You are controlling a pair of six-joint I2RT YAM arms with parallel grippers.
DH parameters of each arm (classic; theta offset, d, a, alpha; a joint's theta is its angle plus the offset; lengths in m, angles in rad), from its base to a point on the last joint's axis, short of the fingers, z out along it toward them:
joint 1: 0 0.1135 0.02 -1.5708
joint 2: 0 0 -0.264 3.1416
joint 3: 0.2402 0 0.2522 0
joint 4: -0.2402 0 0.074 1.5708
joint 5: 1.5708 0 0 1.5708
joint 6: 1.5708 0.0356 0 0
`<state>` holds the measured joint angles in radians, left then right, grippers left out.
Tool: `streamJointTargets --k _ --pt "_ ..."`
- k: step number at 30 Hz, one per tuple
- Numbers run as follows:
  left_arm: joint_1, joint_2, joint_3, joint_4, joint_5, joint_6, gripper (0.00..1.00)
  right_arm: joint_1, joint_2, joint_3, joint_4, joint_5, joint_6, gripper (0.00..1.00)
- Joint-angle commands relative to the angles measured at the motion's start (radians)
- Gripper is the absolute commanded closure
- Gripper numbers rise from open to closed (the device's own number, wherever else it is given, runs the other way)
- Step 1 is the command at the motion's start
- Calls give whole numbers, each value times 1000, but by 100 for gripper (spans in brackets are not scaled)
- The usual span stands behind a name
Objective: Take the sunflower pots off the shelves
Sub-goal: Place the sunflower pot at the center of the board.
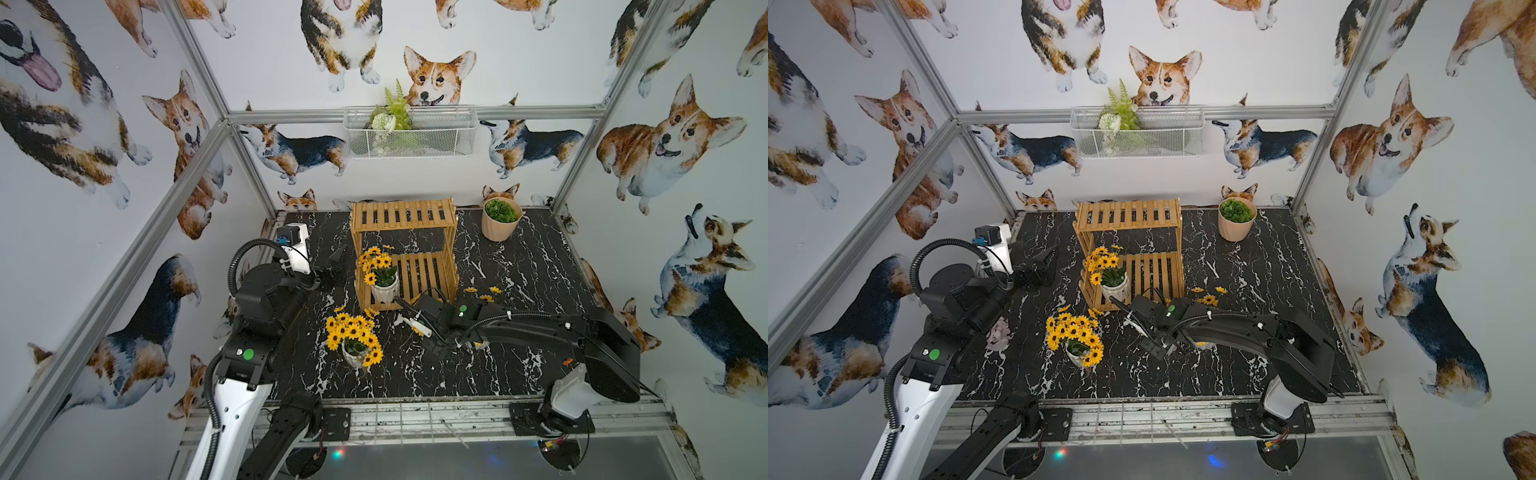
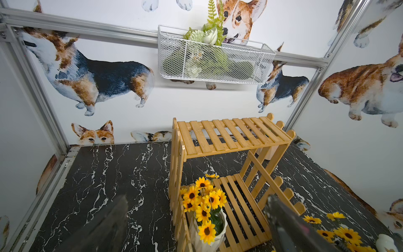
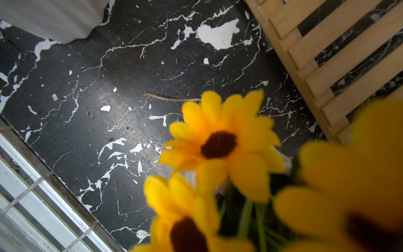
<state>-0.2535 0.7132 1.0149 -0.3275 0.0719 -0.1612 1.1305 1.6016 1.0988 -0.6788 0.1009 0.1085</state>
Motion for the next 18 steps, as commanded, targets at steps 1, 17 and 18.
streamJointTargets --k 1,17,18 --pt "1 0 -4 18 -1 0 0 2 -1 -6 16 -7 20 93" --pt "1 7 -21 35 2 -1 0 3 -19 42 -16 -20 11 61" --pt "2 8 -22 36 2 -1 0 2 -24 47 -20 -22 10 60"
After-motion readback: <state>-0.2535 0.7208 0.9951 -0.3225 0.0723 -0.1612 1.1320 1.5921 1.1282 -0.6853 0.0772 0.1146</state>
